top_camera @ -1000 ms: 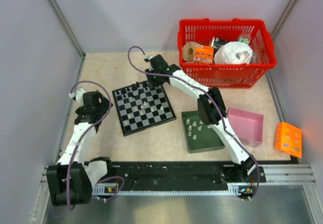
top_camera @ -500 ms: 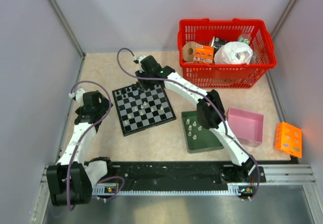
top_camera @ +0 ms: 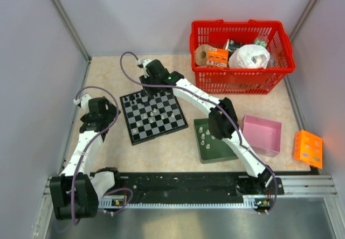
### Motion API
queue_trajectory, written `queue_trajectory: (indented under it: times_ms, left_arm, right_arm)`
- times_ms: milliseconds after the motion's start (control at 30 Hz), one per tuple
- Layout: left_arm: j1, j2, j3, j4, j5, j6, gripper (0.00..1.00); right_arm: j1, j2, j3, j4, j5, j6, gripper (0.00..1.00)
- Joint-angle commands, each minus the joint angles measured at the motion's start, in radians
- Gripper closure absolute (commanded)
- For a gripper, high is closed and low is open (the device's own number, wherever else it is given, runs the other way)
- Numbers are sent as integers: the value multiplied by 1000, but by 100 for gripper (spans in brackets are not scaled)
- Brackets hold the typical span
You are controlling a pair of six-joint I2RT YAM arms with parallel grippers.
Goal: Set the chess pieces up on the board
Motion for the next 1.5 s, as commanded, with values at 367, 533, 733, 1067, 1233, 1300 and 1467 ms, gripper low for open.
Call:
queue_trajectory:
  times_ms: [367, 533, 733, 1067, 1233, 1300, 1467]
  left_arm:
    - [4, -13, 18, 17, -13, 4, 3]
    - [4, -15, 13, 17, -14, 3, 3]
    - [4, -13, 15, 18, -16, 6, 3]
    - [4, -12, 16, 18, -19, 6, 3]
    - [4, -12, 16, 18, -17, 4, 3]
    - [4, -10, 16, 18, -19, 6, 3]
    - [4, -12, 18, 15, -20, 6, 3]
  right_arm:
    - [-3, 71, 65, 40, 20, -19, 66]
    - [-3, 78, 67, 42, 16, -17, 66]
    - [-2, 84, 68, 40, 11, -13, 67]
    - [-3, 95, 67, 40, 17, -13, 67]
    - [-3, 100, 70, 40, 19, -11, 68]
    - [-2, 101, 70, 40, 19, -11, 69]
    - [-3, 103, 70, 42, 17, -10, 71]
